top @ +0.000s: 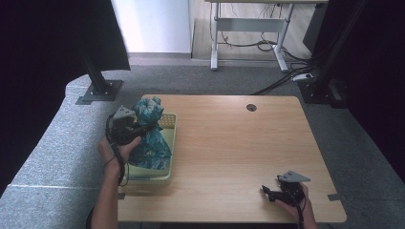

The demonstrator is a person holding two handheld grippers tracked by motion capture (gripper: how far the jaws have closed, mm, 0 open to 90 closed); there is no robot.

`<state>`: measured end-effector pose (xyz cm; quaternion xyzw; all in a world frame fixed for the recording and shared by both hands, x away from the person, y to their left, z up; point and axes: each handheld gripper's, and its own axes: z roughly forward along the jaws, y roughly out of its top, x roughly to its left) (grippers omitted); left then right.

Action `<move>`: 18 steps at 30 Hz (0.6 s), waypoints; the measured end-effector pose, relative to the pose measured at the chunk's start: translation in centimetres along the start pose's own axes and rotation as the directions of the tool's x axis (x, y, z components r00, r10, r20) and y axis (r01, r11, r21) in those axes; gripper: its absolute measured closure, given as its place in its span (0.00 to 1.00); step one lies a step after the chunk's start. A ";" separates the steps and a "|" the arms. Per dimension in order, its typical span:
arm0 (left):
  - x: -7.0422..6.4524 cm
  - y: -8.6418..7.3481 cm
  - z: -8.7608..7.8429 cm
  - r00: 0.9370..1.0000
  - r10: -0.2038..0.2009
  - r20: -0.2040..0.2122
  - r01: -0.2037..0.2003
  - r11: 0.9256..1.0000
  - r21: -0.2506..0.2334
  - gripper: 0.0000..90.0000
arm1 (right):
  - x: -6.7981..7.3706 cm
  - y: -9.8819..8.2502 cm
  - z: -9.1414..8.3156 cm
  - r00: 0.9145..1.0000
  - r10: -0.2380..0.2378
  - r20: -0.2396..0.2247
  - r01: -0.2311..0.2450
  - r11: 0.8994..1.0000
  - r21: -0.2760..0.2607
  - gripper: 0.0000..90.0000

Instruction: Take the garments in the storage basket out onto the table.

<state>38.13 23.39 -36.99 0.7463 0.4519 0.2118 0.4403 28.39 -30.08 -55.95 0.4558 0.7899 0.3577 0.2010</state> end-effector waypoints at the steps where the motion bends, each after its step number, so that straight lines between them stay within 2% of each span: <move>1: -0.1 0.1 -0.1 1.000 0.003 0.002 -0.003 1.000 -0.002 0.81 | 0.0 0.0 0.0 1.000 0.000 0.000 0.000 1.000 0.000 0.21; 10: -0.8 0.6 -0.2 0.999 0.023 0.022 -0.023 1.000 -0.007 0.81 | 0.0 0.0 0.0 1.000 0.000 0.000 0.000 1.000 0.000 0.21; 18: -1.4 0.9 -0.1 0.998 0.025 0.049 -0.024 0.999 -0.023 0.81 | 0.0 0.0 0.0 1.000 0.000 0.000 0.000 1.000 0.001 0.21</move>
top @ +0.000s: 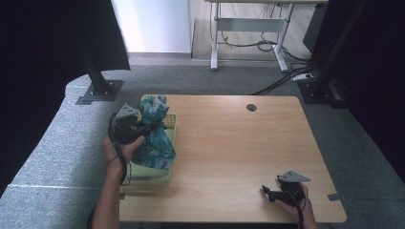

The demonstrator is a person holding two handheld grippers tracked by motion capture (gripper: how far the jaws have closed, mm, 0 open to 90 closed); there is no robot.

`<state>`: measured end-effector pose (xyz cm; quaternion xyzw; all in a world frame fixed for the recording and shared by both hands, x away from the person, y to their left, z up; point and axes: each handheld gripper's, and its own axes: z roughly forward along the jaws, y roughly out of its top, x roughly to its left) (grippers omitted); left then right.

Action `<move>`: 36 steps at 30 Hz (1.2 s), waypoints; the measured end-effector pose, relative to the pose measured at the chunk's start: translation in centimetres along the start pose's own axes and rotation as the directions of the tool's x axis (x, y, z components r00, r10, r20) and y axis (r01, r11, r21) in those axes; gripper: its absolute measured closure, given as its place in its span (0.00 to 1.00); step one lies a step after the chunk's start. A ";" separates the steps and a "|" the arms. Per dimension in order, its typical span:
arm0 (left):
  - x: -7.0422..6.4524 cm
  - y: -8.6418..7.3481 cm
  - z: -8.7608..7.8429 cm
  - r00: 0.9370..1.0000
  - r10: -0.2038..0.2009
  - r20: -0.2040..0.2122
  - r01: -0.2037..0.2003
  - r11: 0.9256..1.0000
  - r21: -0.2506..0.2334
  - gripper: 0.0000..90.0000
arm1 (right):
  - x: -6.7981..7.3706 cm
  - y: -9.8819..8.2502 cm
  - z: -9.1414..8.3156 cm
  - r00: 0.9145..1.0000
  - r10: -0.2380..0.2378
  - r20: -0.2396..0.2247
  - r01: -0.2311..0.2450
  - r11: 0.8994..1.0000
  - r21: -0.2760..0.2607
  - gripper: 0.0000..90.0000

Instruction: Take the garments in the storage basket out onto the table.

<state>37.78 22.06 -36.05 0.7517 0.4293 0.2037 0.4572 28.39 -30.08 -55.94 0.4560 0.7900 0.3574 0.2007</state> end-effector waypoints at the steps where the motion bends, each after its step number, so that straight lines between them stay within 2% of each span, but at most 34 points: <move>1: -0.1 0.0 0.0 1.000 0.000 0.004 0.000 1.000 -0.002 0.81 | 0.0 0.0 0.0 1.000 0.000 0.000 0.000 1.000 0.000 0.21; 11: -0.9 0.4 0.2 1.000 0.016 0.013 -0.015 1.000 -0.011 0.81 | 0.0 0.0 0.0 1.000 0.000 0.000 0.000 1.000 0.000 0.21; 36: -2.8 0.5 2.0 0.997 0.038 0.063 -0.038 0.999 -0.003 0.81 | 0.0 0.0 0.0 1.000 0.001 0.000 -0.001 1.000 -0.001 0.21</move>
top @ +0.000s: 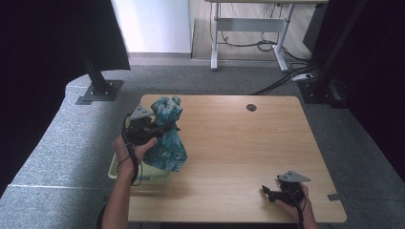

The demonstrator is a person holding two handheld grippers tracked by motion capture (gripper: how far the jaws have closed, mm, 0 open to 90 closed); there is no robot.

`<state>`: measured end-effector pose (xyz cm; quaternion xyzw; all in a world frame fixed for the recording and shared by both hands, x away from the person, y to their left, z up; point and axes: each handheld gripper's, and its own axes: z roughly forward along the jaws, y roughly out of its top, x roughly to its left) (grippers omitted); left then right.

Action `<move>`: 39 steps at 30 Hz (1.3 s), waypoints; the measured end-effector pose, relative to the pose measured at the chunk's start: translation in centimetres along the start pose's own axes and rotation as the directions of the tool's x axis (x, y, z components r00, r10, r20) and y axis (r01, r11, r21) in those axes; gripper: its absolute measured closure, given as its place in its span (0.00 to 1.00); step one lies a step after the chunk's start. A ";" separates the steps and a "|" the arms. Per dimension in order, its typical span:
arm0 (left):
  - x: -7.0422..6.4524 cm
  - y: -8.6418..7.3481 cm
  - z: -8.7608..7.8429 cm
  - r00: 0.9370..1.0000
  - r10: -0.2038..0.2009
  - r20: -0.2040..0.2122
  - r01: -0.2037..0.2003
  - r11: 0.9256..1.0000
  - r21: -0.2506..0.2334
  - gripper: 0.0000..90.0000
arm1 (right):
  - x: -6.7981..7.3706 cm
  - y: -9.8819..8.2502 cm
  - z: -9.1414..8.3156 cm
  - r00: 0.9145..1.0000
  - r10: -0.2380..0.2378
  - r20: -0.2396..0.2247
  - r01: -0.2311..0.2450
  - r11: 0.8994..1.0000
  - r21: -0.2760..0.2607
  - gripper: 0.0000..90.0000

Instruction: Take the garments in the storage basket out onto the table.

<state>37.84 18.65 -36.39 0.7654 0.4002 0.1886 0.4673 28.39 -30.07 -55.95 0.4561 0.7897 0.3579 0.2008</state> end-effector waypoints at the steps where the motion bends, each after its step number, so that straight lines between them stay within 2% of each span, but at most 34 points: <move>1: -0.1 0.0 0.1 1.000 0.001 0.001 -0.001 1.000 -0.001 0.81 | 0.0 0.0 0.0 1.000 0.000 0.000 0.000 1.000 0.000 0.21; 39: -3.1 0.3 3.4 0.997 0.035 0.063 -0.037 0.999 0.026 0.81 | 0.0 0.0 0.0 1.000 0.002 0.003 -0.002 1.000 0.000 0.21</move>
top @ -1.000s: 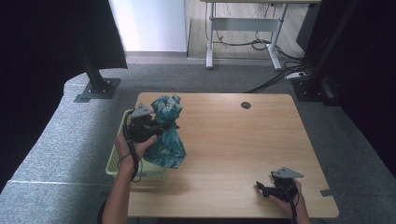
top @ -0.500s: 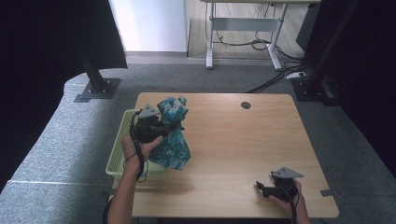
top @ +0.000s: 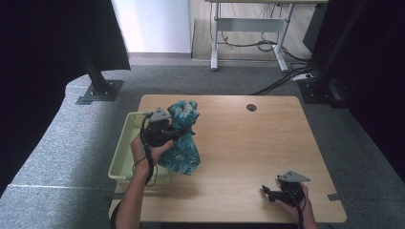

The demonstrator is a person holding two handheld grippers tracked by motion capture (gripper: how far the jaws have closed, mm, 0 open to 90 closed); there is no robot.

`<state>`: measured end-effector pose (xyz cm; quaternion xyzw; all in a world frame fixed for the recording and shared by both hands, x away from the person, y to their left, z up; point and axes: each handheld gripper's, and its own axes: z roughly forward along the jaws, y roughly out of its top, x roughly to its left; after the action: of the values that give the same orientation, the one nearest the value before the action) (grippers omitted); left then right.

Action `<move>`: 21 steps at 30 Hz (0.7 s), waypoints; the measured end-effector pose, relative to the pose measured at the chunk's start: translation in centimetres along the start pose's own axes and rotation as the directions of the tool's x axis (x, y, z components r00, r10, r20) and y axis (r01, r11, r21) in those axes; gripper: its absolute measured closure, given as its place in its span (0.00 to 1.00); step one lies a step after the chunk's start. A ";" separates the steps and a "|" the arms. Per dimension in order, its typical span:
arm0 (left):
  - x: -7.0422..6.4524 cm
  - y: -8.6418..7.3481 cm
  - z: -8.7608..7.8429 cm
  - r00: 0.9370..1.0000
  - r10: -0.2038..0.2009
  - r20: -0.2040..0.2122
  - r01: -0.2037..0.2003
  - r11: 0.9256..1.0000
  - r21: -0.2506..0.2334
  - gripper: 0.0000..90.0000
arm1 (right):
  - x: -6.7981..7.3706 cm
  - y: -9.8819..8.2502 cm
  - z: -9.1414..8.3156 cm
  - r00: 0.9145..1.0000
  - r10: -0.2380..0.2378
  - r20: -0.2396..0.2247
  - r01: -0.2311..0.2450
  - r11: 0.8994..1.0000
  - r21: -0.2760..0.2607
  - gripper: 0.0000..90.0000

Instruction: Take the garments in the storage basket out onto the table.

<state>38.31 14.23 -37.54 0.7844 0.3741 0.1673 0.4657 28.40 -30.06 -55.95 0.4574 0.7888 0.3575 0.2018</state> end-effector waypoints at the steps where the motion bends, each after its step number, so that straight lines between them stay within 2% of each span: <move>1: -0.1 0.0 0.1 1.000 0.002 0.000 -0.002 1.000 0.000 0.81 | 0.0 0.0 0.0 1.000 0.000 0.000 0.000 1.000 0.000 0.21; 21: -1.9 0.8 1.6 0.999 0.024 0.038 -0.024 1.000 -0.002 0.81 | 0.0 0.0 0.0 1.000 0.001 0.000 -0.001 1.000 0.000 0.21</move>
<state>38.33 11.65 -37.49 0.7916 0.3553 0.1581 0.4712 28.40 -30.06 -55.95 0.4576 0.7887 0.3576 0.2016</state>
